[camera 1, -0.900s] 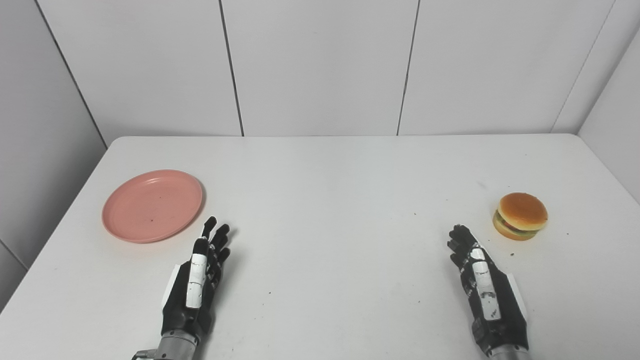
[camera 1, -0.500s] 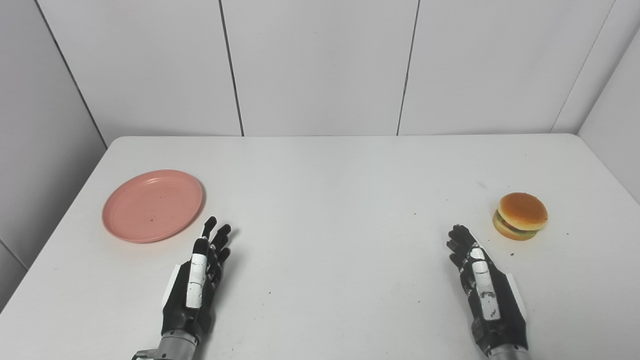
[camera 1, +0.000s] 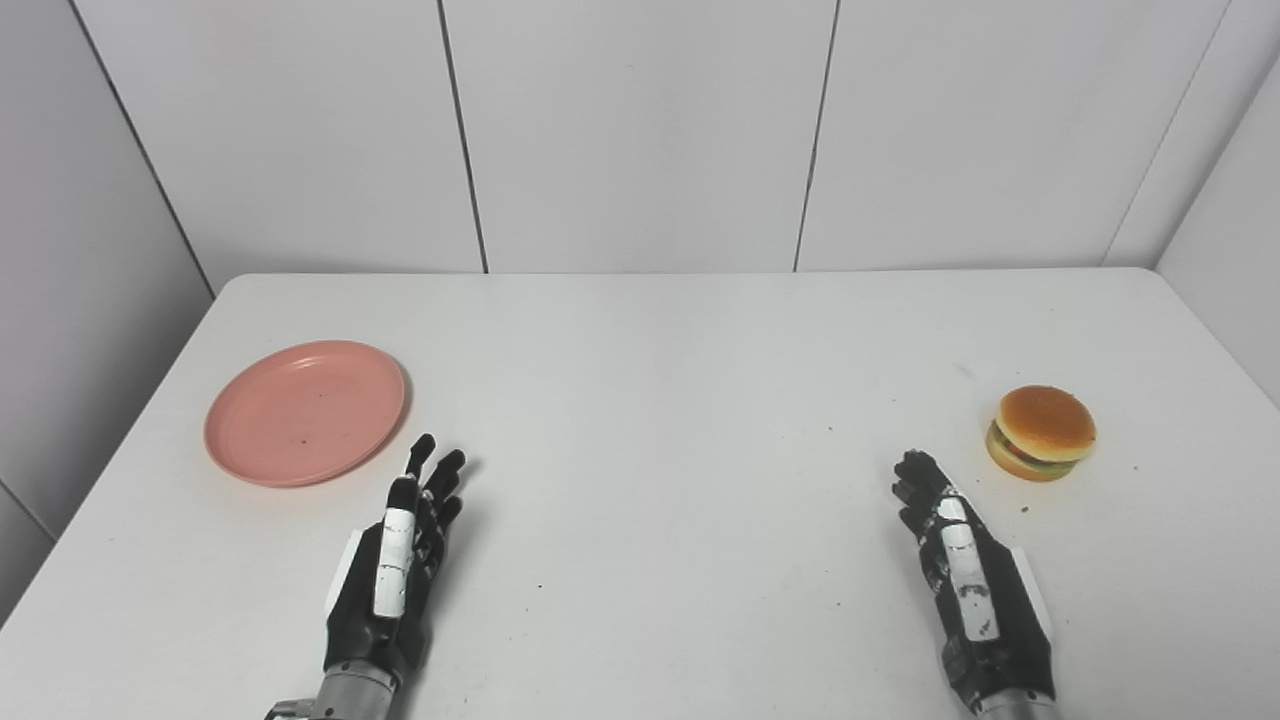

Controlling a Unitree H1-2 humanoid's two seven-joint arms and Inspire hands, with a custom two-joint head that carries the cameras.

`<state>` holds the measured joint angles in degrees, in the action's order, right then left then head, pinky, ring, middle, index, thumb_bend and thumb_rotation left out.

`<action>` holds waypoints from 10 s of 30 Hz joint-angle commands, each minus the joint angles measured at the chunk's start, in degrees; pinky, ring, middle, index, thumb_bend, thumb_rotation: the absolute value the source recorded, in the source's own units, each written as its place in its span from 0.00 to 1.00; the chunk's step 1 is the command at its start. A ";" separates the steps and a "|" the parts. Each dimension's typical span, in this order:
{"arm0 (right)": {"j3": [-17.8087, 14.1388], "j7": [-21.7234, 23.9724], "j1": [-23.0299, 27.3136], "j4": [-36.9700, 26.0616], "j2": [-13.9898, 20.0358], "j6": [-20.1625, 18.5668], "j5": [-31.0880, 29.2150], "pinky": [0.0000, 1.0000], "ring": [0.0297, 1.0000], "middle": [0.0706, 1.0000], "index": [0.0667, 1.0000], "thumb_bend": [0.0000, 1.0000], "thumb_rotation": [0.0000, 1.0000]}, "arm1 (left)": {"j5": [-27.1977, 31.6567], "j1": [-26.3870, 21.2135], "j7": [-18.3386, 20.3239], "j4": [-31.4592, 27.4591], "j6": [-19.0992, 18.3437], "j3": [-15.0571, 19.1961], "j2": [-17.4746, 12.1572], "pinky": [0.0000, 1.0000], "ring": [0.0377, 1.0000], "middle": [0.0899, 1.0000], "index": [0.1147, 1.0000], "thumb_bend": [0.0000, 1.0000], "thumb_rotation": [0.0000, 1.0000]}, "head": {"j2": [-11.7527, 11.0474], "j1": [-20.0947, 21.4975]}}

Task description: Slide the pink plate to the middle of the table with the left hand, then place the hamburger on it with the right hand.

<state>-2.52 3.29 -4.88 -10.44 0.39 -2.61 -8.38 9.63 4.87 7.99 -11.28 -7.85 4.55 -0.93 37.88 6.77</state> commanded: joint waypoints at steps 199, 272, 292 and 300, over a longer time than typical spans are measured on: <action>1.00 6.36 1.89 18.19 5.44 13.95 -3.18 1.00 0.94 0.90 0.89 0.84 0.92 | -1.29 -44.61 0.50 79.21 34.77 15.69 -26.32 0.81 0.86 0.84 0.82 0.91 0.83 | -17.85 -12.16; 4.01 3.75 -0.30 10.45 3.00 9.24 0.68 0.98 0.92 0.88 0.87 0.79 0.89 | -0.65 -44.83 3.42 69.11 34.74 7.75 -10.95 0.76 0.82 0.80 0.81 0.94 0.82 | -10.69 -2.95; 6.50 2.19 -0.01 8.15 1.63 8.69 3.85 0.99 0.92 0.89 0.88 0.78 0.90 | -2.08 -43.64 0.91 67.90 34.70 4.61 -8.13 0.78 0.85 0.82 0.82 0.92 0.83 | -7.35 2.94; 7.66 1.24 -0.01 7.31 1.05 8.17 5.33 1.00 0.92 0.89 0.89 0.78 0.91 | -2.98 -42.15 0.11 65.21 34.47 2.84 -6.94 0.82 0.86 0.82 0.83 0.95 0.85 | -6.37 6.08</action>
<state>4.18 4.38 -3.88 -3.15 3.36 8.28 -3.53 7.14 -36.86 8.57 54.93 25.86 7.72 -8.19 31.46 12.91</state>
